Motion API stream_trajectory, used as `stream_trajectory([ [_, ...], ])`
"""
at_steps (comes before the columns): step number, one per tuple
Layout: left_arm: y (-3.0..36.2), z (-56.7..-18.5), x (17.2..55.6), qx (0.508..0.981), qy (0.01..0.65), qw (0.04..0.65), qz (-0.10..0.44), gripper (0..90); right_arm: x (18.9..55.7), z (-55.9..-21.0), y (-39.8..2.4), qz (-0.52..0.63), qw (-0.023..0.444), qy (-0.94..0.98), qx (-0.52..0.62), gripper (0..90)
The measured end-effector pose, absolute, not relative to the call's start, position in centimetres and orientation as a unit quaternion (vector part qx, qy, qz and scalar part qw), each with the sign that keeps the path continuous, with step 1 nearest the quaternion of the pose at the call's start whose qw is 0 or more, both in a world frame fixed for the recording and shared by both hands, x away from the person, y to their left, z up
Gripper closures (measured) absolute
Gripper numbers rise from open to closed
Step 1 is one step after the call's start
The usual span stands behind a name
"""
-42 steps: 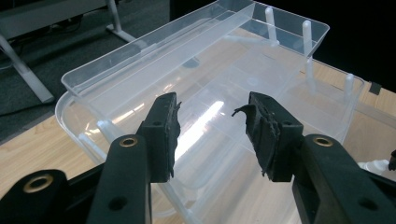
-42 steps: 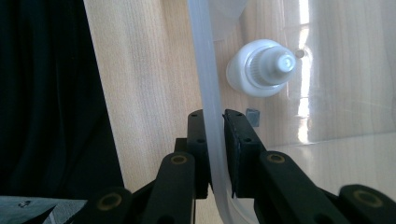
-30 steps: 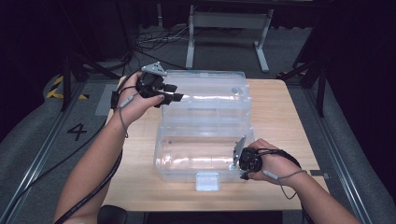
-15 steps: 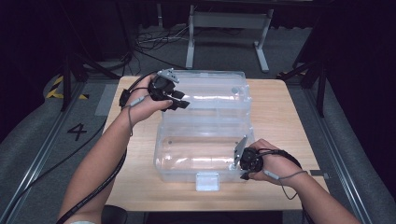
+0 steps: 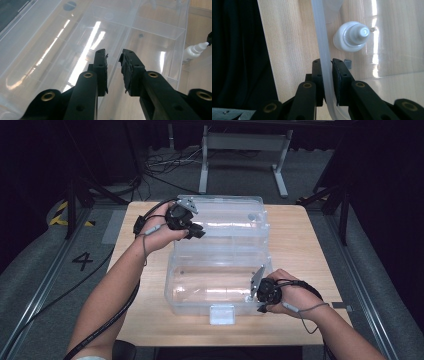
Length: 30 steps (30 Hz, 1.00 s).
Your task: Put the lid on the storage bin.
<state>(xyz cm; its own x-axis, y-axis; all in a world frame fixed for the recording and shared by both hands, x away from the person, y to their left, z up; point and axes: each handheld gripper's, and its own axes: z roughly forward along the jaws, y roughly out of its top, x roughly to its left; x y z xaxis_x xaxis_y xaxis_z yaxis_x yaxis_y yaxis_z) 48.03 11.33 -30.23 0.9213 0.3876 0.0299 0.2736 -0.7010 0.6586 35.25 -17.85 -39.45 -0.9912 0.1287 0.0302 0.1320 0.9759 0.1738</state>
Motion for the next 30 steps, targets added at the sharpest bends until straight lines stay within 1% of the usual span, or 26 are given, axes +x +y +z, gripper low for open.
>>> stream_trajectory([
  [12, 11.3, -30.2, 47.4, 0.915, 0.183, 0.350, 0.082, 79.9, 35.2, -39.5, -17.9, -0.092, 0.011, -0.993, -0.070, 81.1],
  [30, 11.6, -29.5, 45.0, 0.916, 0.165, 0.353, 0.094, 82.2, 35.3, -39.6, -17.9, -0.091, 0.016, -0.993, -0.072, 80.7],
])
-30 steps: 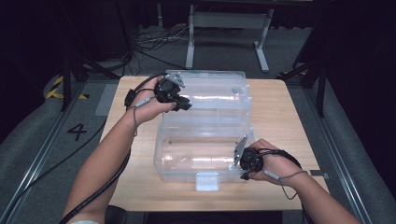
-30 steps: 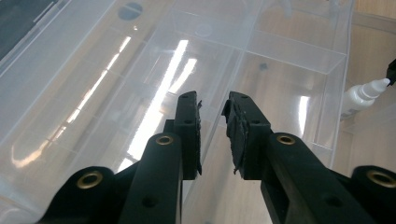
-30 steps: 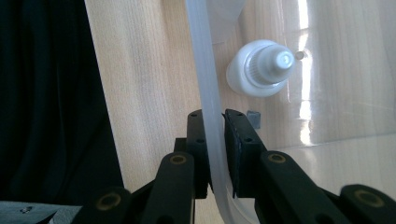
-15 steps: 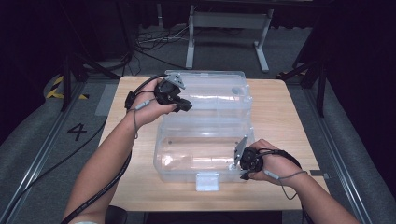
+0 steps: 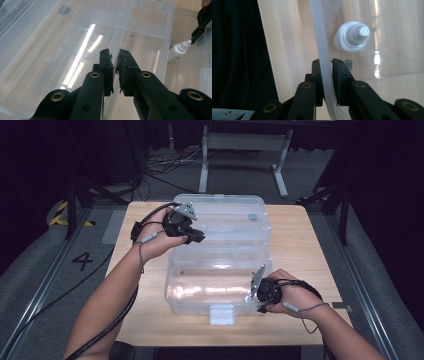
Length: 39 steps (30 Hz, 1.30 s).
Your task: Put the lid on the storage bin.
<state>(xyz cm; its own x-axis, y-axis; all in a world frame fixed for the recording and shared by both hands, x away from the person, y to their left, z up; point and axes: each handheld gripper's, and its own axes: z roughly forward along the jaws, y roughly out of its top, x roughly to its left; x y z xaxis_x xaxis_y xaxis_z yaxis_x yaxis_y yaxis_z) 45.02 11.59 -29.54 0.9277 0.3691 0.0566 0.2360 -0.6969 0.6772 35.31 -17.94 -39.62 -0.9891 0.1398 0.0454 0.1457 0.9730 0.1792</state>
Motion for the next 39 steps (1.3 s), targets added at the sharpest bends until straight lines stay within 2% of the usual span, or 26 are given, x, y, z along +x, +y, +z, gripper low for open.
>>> stream_trajectory([
  [39, 11.9, -29.4, 40.3, 0.920, 0.134, 0.355, 0.101, 84.7, 35.1, -39.4, -18.2, -0.093, 0.015, -0.993, -0.069, 77.9],
])
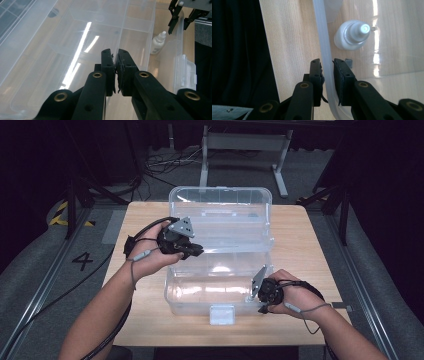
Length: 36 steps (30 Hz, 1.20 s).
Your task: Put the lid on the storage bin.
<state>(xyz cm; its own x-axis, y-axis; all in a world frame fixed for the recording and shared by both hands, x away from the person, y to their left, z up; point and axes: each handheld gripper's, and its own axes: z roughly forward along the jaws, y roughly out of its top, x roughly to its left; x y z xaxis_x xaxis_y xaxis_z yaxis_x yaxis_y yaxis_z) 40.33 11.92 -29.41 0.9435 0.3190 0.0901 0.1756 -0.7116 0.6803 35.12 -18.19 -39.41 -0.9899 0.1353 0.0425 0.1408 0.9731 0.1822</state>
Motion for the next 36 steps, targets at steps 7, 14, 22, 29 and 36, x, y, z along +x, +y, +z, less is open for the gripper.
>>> stream_trajectory([
  [7, 12.0, -29.6, 39.7, 0.919, 0.131, 0.358, 0.099, 85.0, 35.0, -39.4, -18.1, -0.093, 0.007, -0.994, -0.066, 78.6],
  [14, 12.1, -29.8, 39.2, 0.919, 0.127, 0.361, 0.093, 85.4, 34.9, -39.4, -18.2, -0.094, -0.002, -0.994, -0.063, 78.5],
  [22, 12.1, -30.1, 38.3, 0.921, 0.120, 0.360, 0.092, 85.6, 34.7, -39.4, -18.2, -0.097, -0.007, -0.993, -0.068, 78.6],
  [29, 12.0, -30.3, 37.7, 0.923, 0.114, 0.356, 0.092, 85.7, 34.5, -39.1, -18.2, -0.100, -0.014, -0.992, -0.072, 78.1],
  [36, 12.0, -30.5, 37.5, 0.924, 0.112, 0.356, 0.084, 85.8, 34.1, -37.8, -18.2, -0.108, -0.027, -0.992, -0.065, 78.2],
])
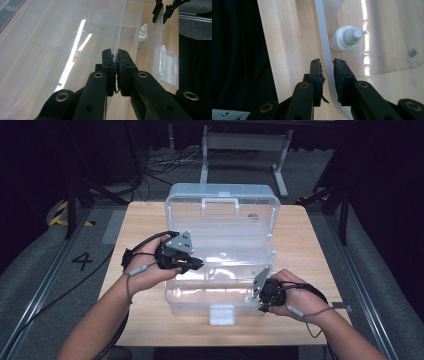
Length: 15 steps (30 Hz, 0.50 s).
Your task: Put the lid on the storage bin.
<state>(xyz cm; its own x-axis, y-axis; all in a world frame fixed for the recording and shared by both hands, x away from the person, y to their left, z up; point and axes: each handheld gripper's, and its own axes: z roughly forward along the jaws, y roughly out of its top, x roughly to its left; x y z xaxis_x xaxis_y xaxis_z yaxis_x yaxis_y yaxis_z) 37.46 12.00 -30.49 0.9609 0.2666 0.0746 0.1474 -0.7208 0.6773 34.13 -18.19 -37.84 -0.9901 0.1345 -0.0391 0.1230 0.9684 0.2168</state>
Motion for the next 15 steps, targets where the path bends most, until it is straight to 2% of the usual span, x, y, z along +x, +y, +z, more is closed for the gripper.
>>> stream_trajectory([
  [15, 12.0, -31.0, 36.7, 0.924, 0.110, 0.357, 0.079, 85.9, 33.4, -34.6, -19.0, 0.138, 0.046, 0.987, 0.074, 85.4],
])
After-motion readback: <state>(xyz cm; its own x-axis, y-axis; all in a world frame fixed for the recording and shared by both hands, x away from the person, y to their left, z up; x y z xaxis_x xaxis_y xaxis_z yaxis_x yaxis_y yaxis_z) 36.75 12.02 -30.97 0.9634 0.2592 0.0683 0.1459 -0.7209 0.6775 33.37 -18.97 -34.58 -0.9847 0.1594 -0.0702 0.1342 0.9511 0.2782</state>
